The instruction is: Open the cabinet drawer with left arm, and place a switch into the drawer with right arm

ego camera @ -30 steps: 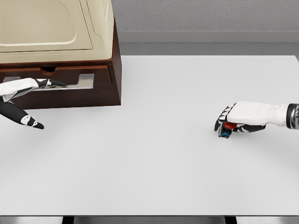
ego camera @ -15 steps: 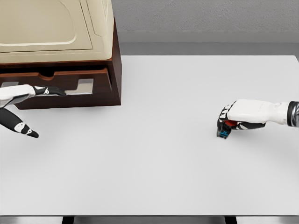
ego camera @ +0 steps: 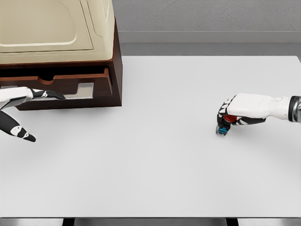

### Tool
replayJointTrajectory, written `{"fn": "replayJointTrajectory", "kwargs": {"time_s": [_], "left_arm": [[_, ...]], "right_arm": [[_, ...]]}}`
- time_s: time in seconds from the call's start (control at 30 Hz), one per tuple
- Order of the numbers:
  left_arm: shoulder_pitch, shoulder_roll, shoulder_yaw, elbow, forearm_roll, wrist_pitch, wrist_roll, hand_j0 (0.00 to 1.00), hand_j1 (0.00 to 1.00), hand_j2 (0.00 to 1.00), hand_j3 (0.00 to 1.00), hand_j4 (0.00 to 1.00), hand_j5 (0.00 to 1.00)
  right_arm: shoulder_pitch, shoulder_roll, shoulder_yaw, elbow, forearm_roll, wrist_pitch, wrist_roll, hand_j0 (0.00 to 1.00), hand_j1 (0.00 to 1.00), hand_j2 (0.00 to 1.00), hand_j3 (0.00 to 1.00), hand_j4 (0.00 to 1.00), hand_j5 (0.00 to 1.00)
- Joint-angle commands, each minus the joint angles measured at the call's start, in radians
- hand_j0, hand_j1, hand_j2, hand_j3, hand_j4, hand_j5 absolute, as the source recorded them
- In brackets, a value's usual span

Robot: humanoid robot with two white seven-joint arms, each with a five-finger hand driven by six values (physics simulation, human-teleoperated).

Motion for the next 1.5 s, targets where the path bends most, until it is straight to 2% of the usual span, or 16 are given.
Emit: {"fn": "replayJointTrajectory", "kwargs": {"time_s": [0.0, 0.53, 1.0, 1.2, 1.47], "left_arm": [[-0.002, 0.005, -0.022, 0.012, -0.102, 0.002, -0.013, 1.0, 1.0, 1.0, 1.0, 1.0, 1.0], [-0.003, 0.024, -0.022, 0.012, -0.005, 0.005, -0.013, 1.0, 1.0, 1.0, 1.0, 1.0, 1.0], [-0.005, 0.036, -0.022, 0.012, 0.029, 0.011, -0.013, 1.0, 1.0, 1.0, 1.0, 1.0, 1.0], [-0.005, 0.054, -0.023, 0.012, 0.087, 0.013, -0.013, 1.0, 1.0, 1.0, 1.0, 1.0, 1.0], [-0.003, 0.062, -0.023, 0.011, 0.125, 0.013, -0.013, 1.0, 1.0, 1.0, 1.0, 1.0, 1.0]], "right_arm": [[-0.002, 0.014, -0.001, -0.002, -0.01, 0.003, 0.0, 0.49, 0.49, 0.49, 0.49, 0.49, 0.49], [-0.069, 0.103, 0.01, -0.002, -0.01, 0.004, 0.0, 0.48, 0.48, 0.48, 0.48, 0.48, 0.48], [-0.132, 0.201, 0.013, -0.002, -0.01, 0.008, 0.0, 0.48, 0.48, 0.48, 0.48, 0.48, 0.48], [-0.167, 0.232, 0.015, -0.002, -0.01, 0.009, 0.0, 0.47, 0.47, 0.47, 0.47, 0.47, 0.47], [-0.216, 0.29, 0.036, 0.0, -0.009, 0.02, 0.0, 0.47, 0.47, 0.47, 0.47, 0.47, 0.47]]}}
